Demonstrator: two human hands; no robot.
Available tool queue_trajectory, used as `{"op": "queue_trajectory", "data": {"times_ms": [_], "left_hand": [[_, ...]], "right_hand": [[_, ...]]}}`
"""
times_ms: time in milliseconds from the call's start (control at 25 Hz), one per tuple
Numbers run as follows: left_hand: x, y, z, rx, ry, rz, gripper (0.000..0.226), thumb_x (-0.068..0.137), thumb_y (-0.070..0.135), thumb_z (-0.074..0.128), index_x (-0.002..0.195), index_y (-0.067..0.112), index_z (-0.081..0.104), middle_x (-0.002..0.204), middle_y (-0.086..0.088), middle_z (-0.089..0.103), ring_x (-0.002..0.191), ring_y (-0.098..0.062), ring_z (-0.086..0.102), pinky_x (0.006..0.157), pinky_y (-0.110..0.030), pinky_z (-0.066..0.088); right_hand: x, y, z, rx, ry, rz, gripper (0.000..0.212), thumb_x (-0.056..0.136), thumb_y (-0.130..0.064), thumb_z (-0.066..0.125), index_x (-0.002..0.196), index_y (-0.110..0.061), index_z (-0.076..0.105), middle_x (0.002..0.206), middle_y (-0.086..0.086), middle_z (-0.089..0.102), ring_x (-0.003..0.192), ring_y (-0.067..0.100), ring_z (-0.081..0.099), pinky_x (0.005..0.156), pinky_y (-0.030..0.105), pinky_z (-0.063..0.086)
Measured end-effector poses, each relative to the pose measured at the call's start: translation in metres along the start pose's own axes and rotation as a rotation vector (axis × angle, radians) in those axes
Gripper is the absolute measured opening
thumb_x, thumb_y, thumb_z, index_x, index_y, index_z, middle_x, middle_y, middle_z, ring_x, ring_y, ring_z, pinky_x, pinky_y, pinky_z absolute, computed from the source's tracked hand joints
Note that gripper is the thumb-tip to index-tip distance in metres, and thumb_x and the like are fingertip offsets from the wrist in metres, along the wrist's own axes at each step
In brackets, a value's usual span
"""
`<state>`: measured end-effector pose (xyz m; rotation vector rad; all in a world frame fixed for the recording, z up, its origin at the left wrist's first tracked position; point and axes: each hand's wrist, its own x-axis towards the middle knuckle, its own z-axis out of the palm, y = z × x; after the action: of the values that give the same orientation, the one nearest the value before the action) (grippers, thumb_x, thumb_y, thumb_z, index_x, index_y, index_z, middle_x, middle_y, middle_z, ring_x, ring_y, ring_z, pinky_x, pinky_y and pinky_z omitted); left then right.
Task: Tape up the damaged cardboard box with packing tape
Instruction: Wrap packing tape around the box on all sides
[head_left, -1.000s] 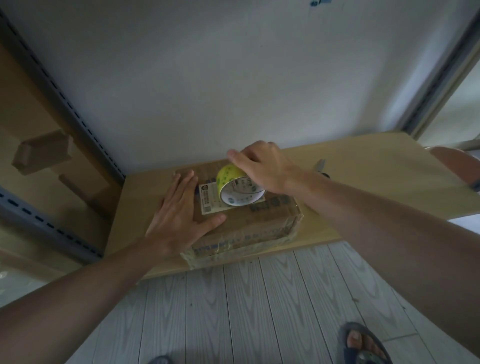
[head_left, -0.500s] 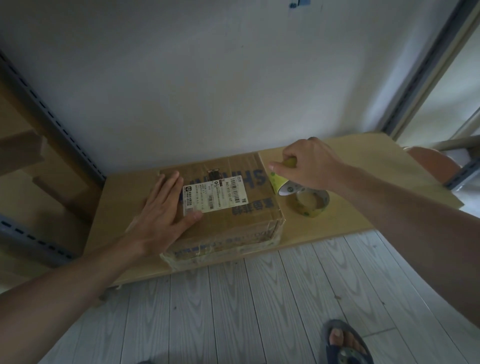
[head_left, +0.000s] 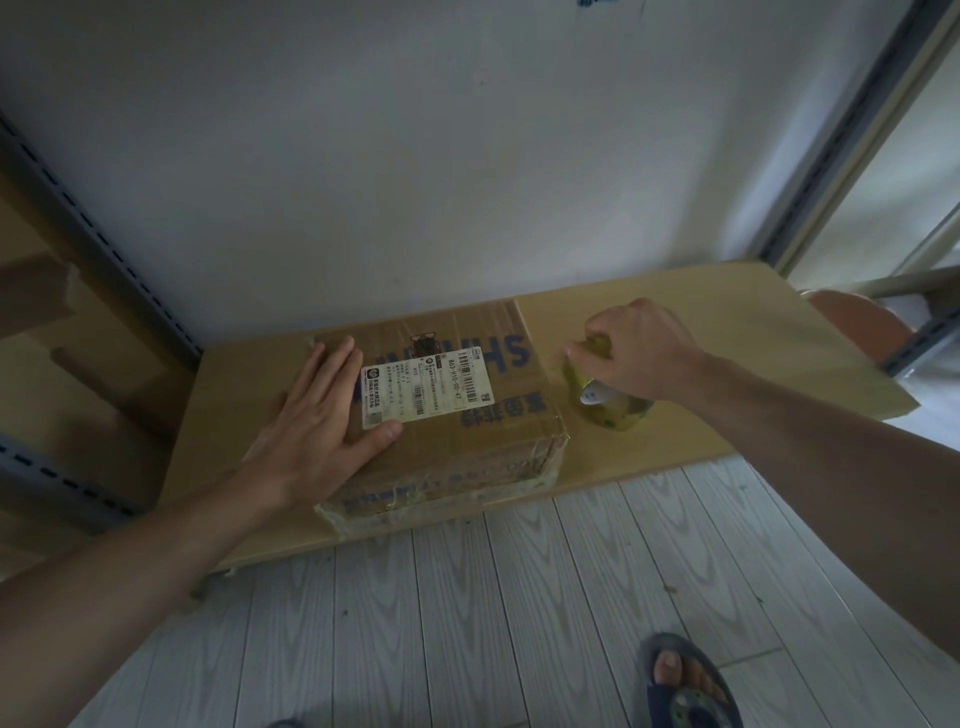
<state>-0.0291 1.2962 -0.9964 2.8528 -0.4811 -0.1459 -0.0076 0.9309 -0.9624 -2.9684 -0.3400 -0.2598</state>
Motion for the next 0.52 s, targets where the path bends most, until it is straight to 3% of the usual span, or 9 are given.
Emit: {"op": "queue_trajectory", "data": {"times_ms": [160,240,280,320,360,400,440,520], "left_hand": [[0.0,0.0,0.001,-0.031,0.024,-0.002,0.11,0.079,0.088,0.012,0.162,0.017,-0.003,0.167,0.01,-0.021,0.152,-0.009,-0.024,0.126,-0.056,0.009],[-0.003,-0.004,0.009,-0.142,0.063,-0.089,0.099,0.084,0.086,0.017,0.162,0.028,0.0,0.168,0.009,-0.019,0.156,-0.017,-0.01,0.124,-0.057,0.016],[-0.003,-0.004,0.01,-0.296,0.086,-0.193,0.093,0.086,0.086,0.022,0.161,0.036,-0.001,0.171,0.006,-0.007,0.156,-0.026,0.012,0.119,-0.055,0.029],[-0.003,-0.003,0.011,-0.457,0.108,-0.306,0.09,0.089,0.084,0.03,0.16,0.041,-0.004,0.169,-0.002,0.016,0.143,-0.031,0.043,0.11,-0.05,0.044],[-0.004,0.001,0.011,-0.561,0.113,-0.395,0.085,0.094,0.076,0.034,0.16,0.039,-0.004,0.152,-0.007,0.047,0.115,-0.026,0.066,0.097,-0.042,0.052],[-0.004,0.006,0.01,-0.581,0.094,-0.45,0.079,0.099,0.066,0.035,0.161,0.033,0.0,0.125,-0.005,0.066,0.092,-0.018,0.071,0.087,-0.036,0.051],[-0.003,0.008,0.011,-0.584,0.09,-0.475,0.069,0.103,0.06,0.033,0.16,0.027,0.013,0.107,0.0,0.069,0.085,-0.016,0.069,0.082,-0.033,0.046],[-0.004,0.005,0.014,-0.635,0.151,-0.499,0.049,0.106,0.055,0.031,0.139,0.023,0.048,0.105,-0.001,0.068,0.092,-0.022,0.066,0.08,-0.034,0.041]], "right_hand": [[-0.002,0.003,0.015,0.034,-0.025,0.025,0.047,0.095,-0.057,0.043,0.064,-0.023,0.051,0.056,-0.001,0.053,0.055,0.019,0.052,0.052,0.026,0.038],[-0.009,-0.003,0.035,0.06,-0.076,0.056,0.051,0.099,-0.055,0.035,0.071,-0.017,0.056,0.063,0.002,0.056,0.059,0.02,0.053,0.049,0.028,0.032],[-0.013,-0.008,0.045,0.096,-0.077,0.079,0.052,0.099,-0.054,0.031,0.071,-0.016,0.054,0.066,0.004,0.056,0.061,0.022,0.054,0.048,0.029,0.032],[-0.015,-0.01,0.053,0.143,-0.055,0.102,0.052,0.099,-0.054,0.029,0.068,-0.018,0.05,0.066,0.004,0.055,0.062,0.023,0.054,0.049,0.032,0.033],[-0.016,-0.011,0.057,0.189,-0.029,0.12,0.05,0.098,-0.054,0.029,0.066,-0.02,0.047,0.066,0.004,0.054,0.062,0.024,0.054,0.05,0.033,0.036],[-0.016,-0.012,0.059,0.234,-0.016,0.132,0.049,0.097,-0.054,0.029,0.064,-0.021,0.044,0.065,0.003,0.053,0.061,0.024,0.054,0.051,0.035,0.038],[-0.016,-0.012,0.058,0.271,-0.014,0.14,0.049,0.096,-0.055,0.03,0.063,-0.022,0.044,0.064,0.002,0.053,0.061,0.024,0.054,0.052,0.037,0.041],[-0.016,-0.013,0.056,0.332,0.017,0.162,0.048,0.096,-0.054,0.036,0.066,-0.019,0.049,0.064,0.001,0.054,0.06,0.021,0.054,0.054,0.038,0.044]]}}
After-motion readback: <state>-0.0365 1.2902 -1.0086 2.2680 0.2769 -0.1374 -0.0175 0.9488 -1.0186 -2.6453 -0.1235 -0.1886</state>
